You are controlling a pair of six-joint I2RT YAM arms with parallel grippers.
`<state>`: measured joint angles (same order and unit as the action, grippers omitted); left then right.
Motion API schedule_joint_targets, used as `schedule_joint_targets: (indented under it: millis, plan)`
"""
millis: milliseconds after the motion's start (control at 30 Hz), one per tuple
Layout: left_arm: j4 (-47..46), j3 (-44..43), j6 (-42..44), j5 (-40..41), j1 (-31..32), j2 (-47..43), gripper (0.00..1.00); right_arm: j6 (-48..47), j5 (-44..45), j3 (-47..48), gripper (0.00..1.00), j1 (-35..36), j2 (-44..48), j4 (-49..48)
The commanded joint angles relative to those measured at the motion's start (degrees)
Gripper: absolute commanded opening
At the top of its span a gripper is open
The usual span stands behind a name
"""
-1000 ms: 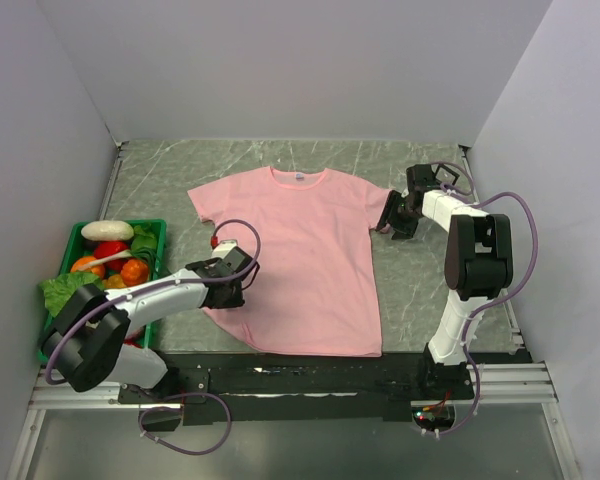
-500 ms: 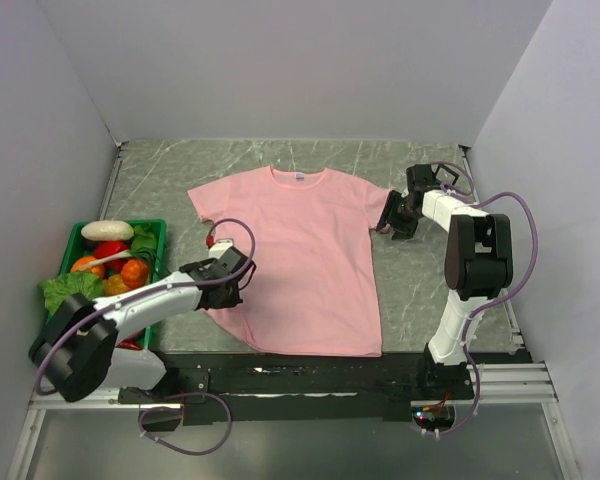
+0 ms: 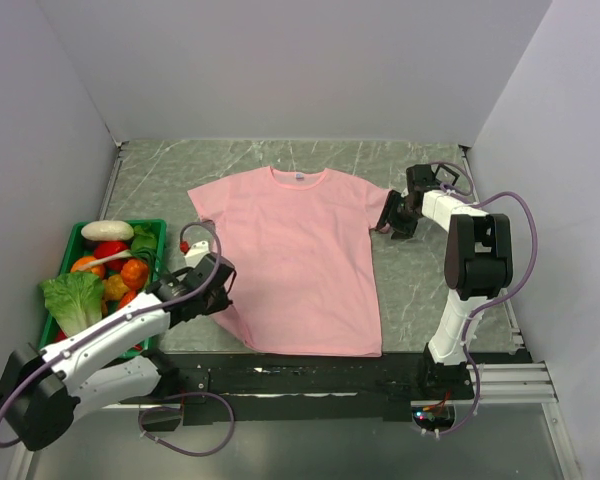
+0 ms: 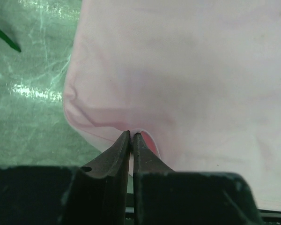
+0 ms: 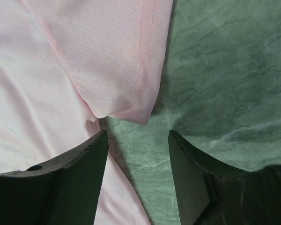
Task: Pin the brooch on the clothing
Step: Flatten out the crumpled clothing at the center of the board.
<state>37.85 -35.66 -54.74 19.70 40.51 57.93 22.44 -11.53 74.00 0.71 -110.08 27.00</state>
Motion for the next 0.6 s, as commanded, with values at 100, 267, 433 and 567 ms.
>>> schedule_joint_targets:
  millis: [100, 267, 433, 567]
  plan:
    - [4.86, 0.77, -8.01, -0.28, -0.17, -6.42, 0.12, -0.46, -1.21, 1.32, 0.61, -0.45, -0.31, -1.69]
    - [8.65, -0.11, -11.09, 0.42, -0.17, -8.88, 0.1, -0.64, -1.21, 1.15, 0.61, -0.45, -0.48, -2.22]
    - [12.68, -0.9, -13.11, -0.28, -0.17, -9.33, 0.11, -0.9, -1.74, 1.06, 0.62, -0.45, -0.84, -2.48]
    - [17.69, -2.13, -15.39, 0.68, -0.08, -11.43, 0.11, -1.34, -1.3, 0.89, 0.61, -0.36, -0.75, -2.57]
